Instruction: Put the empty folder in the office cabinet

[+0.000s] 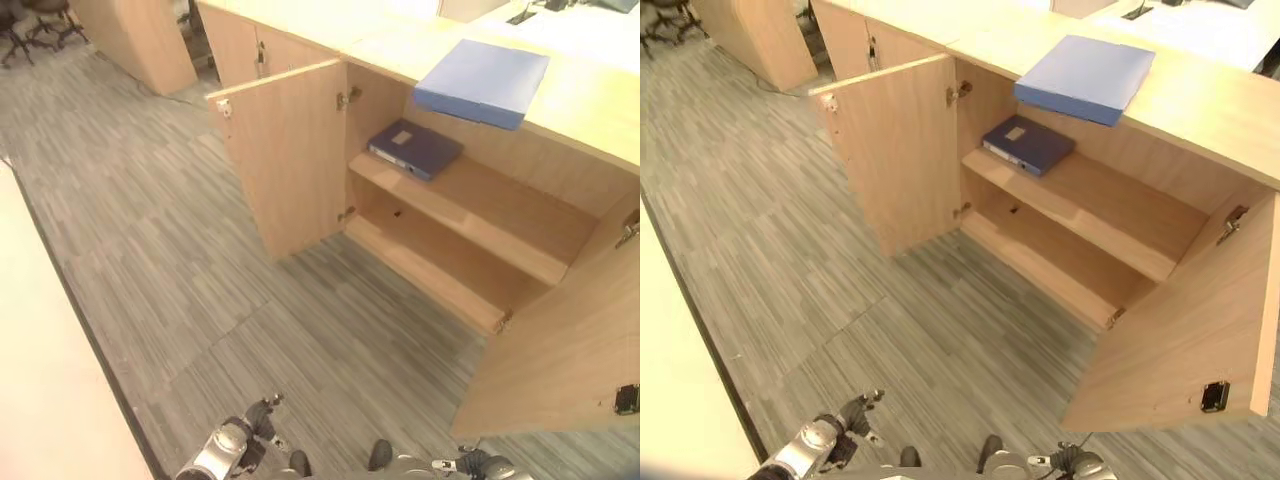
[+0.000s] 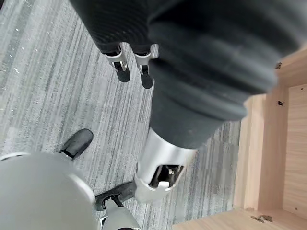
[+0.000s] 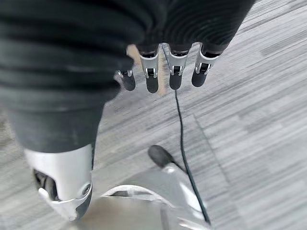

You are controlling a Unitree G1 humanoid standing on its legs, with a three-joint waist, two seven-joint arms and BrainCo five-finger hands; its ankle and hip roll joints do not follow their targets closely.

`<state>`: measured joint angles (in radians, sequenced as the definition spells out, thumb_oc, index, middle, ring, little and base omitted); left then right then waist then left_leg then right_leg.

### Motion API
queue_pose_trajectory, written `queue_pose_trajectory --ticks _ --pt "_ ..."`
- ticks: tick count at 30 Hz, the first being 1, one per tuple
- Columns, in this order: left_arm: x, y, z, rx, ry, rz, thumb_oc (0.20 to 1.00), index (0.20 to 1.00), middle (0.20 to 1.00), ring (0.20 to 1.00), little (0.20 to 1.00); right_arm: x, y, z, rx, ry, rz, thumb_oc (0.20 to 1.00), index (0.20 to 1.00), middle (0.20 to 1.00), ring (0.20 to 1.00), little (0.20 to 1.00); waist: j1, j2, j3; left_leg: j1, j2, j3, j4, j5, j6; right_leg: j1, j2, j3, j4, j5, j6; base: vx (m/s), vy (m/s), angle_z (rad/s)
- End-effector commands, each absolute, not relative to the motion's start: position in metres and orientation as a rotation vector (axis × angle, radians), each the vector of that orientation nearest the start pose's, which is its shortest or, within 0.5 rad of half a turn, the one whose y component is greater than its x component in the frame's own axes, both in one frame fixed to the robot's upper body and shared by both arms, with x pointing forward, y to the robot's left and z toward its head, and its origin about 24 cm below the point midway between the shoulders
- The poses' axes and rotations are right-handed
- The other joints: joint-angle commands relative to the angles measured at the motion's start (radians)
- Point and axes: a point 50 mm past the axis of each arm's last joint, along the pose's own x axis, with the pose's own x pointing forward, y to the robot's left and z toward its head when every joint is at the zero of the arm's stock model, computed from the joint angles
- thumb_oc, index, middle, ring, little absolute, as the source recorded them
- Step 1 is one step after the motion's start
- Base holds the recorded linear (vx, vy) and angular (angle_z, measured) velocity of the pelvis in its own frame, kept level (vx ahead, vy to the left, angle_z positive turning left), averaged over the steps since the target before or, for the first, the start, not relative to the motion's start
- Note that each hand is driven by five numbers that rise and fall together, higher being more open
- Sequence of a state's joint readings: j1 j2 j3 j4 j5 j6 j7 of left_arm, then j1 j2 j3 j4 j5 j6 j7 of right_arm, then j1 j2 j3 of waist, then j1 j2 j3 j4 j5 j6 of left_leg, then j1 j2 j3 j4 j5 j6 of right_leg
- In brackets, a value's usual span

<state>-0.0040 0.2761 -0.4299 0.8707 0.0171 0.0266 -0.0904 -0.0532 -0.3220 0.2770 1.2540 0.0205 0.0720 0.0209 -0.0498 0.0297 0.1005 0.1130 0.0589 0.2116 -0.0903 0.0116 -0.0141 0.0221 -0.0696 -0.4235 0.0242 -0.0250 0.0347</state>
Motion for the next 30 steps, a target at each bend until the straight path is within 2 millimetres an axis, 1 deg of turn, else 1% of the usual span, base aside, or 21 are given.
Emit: queue_pose_trajectory --ticks 1,3,4,5,6,7,8,9,10,11,13,14,15,16,18,20,22,24,26,29,30 --pt "0.166 0.176 -0.133 0.42 0.91 -0.353 1.0 1.0 1.0 1.0 1.0 0.109 -0.257 -0.153 -0.4 1.277 -0.008 1.0 1.0 1.0 1.0 1.0 -0.006 -0.021 -0.002 0.138 -0.03 0.016 0.095 -0.22 -0.011 -0.163 0.025 0.029 0.011 0.107 0.066 0.27 -0.21 -0.07" --pt "0.166 0.18 -0.135 0.417 0.93 -0.326 1.0 1.0 1.0 1.0 1.0 0.11 -0.257 -0.152 -0.392 1.279 -0.014 1.0 1.0 1.0 1.0 1.0 -0.011 -0.031 -0.002 0.113 0.015 0.041 0.228 -0.176 -0.04 -0.13 0.044 0.044 0.011 0.082 0.047 0.25 -0.25 -0.08" --pt "0.166 0.18 -0.136 0.409 0.934 -0.317 1.0 1.0 1.0 1.0 1.0 0.112 -0.257 -0.152 -0.397 1.277 -0.014 1.0 1.0 1.0 1.0 1.0 -0.007 -0.043 0.006 0.07 0.046 0.047 0.354 -0.153 -0.044 -0.104 0.055 0.051 0.007 0.067 0.033 0.14 -0.184 -0.13" --pt "0.166 0.18 -0.136 0.409 0.934 -0.317 1.0 1.0 1.0 1.0 1.0 0.112 -0.257 -0.152 -0.397 1.277 -0.014 1.0 1.0 1.0 1.0 1.0 -0.007 -0.043 0.006 0.069 0.047 0.047 0.355 -0.154 -0.044 -0.104 0.055 0.051 0.007 0.067 0.033 0.23 -0.332 -0.45" --pt "0.168 0.181 -0.135 0.402 0.932 -0.29 1.0 1.0 1.0 1.0 1.0 0.115 -0.259 -0.151 -0.407 1.273 -0.015 1.0 1.0 1.0 1.0 1.0 0.009 -0.067 0.023 -0.009 0.084 0.046 0.594 -0.087 -0.041 -0.053 0.074 0.07 0.002 0.038 -0.003 0.16 -0.228 -0.39" --pt "0.168 0.181 -0.135 0.402 0.932 -0.29 1.0 1.0 1.0 1.0 1.0 0.115 -0.259 -0.151 -0.406 1.273 -0.016 1.0 1.0 1.0 1.0 1.0 0.008 -0.066 0.023 -0.015 0.088 0.044 0.603 -0.091 -0.043 -0.054 0.077 0.069 0.002 0.038 -0.005 0.29 -0.357 -0.49" --pt "0.168 0.178 -0.136 0.359 0.937 -0.248 1.0 1.0 1.0 1.0 1.0 0.12 -0.266 -0.147 -0.422 1.262 -0.039 1.0 1.0 1.0 1.0 1.0 0.047 -0.082 0.048 -0.147 0.058 0.002 0.765 -0.062 -0.011 0.001 0.075 0.113 -0.003 0.005 -0.032 0.13 -0.132 -0.32" --pt "0.168 0.178 -0.136 0.359 0.937 -0.248 1.0 1.0 1.0 1.0 1.0 0.12 -0.266 -0.147 -0.422 1.262 -0.039 1.0 1.0 1.0 1.0 1.0 0.047 -0.081 0.047 -0.151 0.06 0.001 0.77 -0.065 -0.011 -0.001 0.076 0.113 -0.002 0.005 -0.032 0.18 -0.111 -0.66" --pt "0.167 0.177 -0.137 0.346 0.939 -0.243 1.0 1.0 1.0 1.0 1.0 0.118 -0.268 -0.147 -0.426 1.267 -0.038 1.0 1.0 1.0 1.0 1.0 0.056 -0.084 0.048 -0.185 0.041 -0.009 0.752 -0.087 0.002 0.01 0.069 0.137 0.0 -0.005 -0.028 0.1 0.062 -0.81" --pt "0.165 0.178 -0.137 0.333 0.938 -0.235 1.0 1.0 1.0 1.0 1.0 0.117 -0.269 -0.147 -0.436 1.267 -0.032 1.0 1.0 1.0 1.0 1.0 0.07 -0.099 0.047 -0.229 0.002 -0.027 0.663 -0.081 0.03 0.017 0.042 0.174 0.0 0.002 -0.026 0.17 0.089 -0.7" --pt "0.161 0.181 -0.138 0.332 0.941 -0.235 1.0 1.0 1.0 1.0 1.0 0.112 -0.272 -0.147 -0.455 1.283 -0.018 1.0 1.0 1.0 1.0 1.0 0.093 -0.104 0.047 -0.282 -0.037 -0.08 0.571 -0.098 0.031 0.042 0.03 0.202 -0.007 -0.006 -0.015 0.16 0.067 -0.54" --pt "0.161 0.181 -0.138 0.332 0.942 -0.235 1.0 1.0 1.0 1.0 1.0 0.112 -0.272 -0.147 -0.455 1.283 -0.018 1.0 1.0 1.0 1.0 1.0 0.093 -0.104 0.048 -0.281 -0.038 -0.08 0.571 -0.099 0.032 0.043 0.029 0.202 -0.008 -0.006 -0.015 0.14 0.036 -0.67" --pt "0.16 0.182 -0.138 0.326 0.941 -0.237 1.0 1.0 1.0 1.0 1.0 0.109 -0.272 -0.148 -0.463 1.294 -0.012 1.0 1.0 1.0 1.0 1.0 0.103 -0.104 0.05 -0.305 -0.049 -0.114 0.503 -0.088 0.024 0.055 0.025 0.215 -0.013 -0.01 -0.011 0.21 0.058 -0.59" --pt "0.16 0.183 -0.137 0.329 0.938 -0.235 1.0 1.0 1.0 1.0 1.0 0.105 -0.272 -0.149 -0.47 1.307 -0.003 1.0 1.0 1.0 1.0 1.0 0.115 -0.095 0.053 -0.317 -0.049 -0.17 0.355 -0.015 -0.003 0.078 0.034 0.231 -0.025 -0.018 -0.007 0.28 0.08 -0.38" --pt "0.163 0.184 -0.135 0.331 0.925 -0.237 1.0 1.0 1.0 1.0 1.0 0.105 -0.271 -0.15 -0.47 1.306 -0.002 1.0 1.0 1.0 1.0 1.0 0.124 -0.081 0.054 -0.339 -0.038 -0.213 0.231 0.084 -0.027 0.098 0.048 0.246 -0.034 -0.021 -0.007 0.24 0.074 -0.33" --pt "0.165 0.182 -0.133 0.325 0.91 -0.245 1.0 1.0 1.0 1.0 1.0 0.105 -0.271 -0.15 -0.464 1.305 -0.003 1.0 1.0 1.0 1.0 1.0 0.134 -0.072 0.064 -0.352 -0.031 -0.242 0.124 0.139 -0.039 0.122 0.055 0.269 -0.041 -0.03 -0.006 0.22 0.077 -0.28" --pt "0.165 0.18 -0.133 0.318 0.909 -0.252 1.0 1.0 1.0 1.0 1.0 0.103 -0.272 -0.15 -0.458 1.312 -0.008 1.0 1.0 1.0 1.0 1.0 0.137 -0.059 0.062 -0.344 -0.026 -0.264 0.062 0.169 -0.05 0.138 0.059 0.296 -0.047 -0.037 0.003 0.24 0.117 -0.41" --pt "0.16 0.177 -0.137 0.317 0.93 -0.262 1.0 1.0 1.0 1.0 1.0 0.098 -0.274 -0.151 -0.449 1.326 -0.018 1.0 1.0 1.0 1.0 1.0 0.128 -0.041 0.039 -0.309 -0.016 -0.264 0.026 0.177 -0.059 0.16 0.053 0.306 -0.06 -0.049 0.021 0.26 0.181 -0.64" --pt "0.158 0.177 -0.139 0.327 0.944 -0.265 1.0 1.0 1.0 1.0 1.0 0.093 -0.274 -0.152 -0.44 1.344 -0.025 1.0 1.0 1.0 1.0 1.0 0.12 -0.037 0.014 -0.283 -0.022 -0.254 0.012 0.169 -0.055 0.169 0.035 0.319 -0.076 -0.05 0.03 0.28 0.212 -0.53" --pt "0.158 0.177 -0.14 0.339 0.949 -0.268 1.0 1.0 1.0 1.0 1.0 0.089 -0.271 -0.154 -0.436 1.366 -0.01 1.0 1.0 1.0 1.0 1.0 0.112 -0.034 -0.012 -0.247 -0.042 -0.227 0.003 0.144 -0.036 0.17 0.002 0.333 -0.084 -0.046 0.054 0.22 0.191 -0.4" --pt "0.158 0.177 -0.14 0.339 0.949 -0.268 1.0 1.0 1.0 1.0 1.0 0.089 -0.271 -0.154 -0.436 1.366 -0.01 1.0 1.0 1.0 1.0 1.0 0.112 -0.034 -0.012 -0.247 -0.042 -0.227 0.003 0.144 -0.036 0.17 0.002 0.333 -0.084 -0.046 0.054 0.17 0.171 -0.28"
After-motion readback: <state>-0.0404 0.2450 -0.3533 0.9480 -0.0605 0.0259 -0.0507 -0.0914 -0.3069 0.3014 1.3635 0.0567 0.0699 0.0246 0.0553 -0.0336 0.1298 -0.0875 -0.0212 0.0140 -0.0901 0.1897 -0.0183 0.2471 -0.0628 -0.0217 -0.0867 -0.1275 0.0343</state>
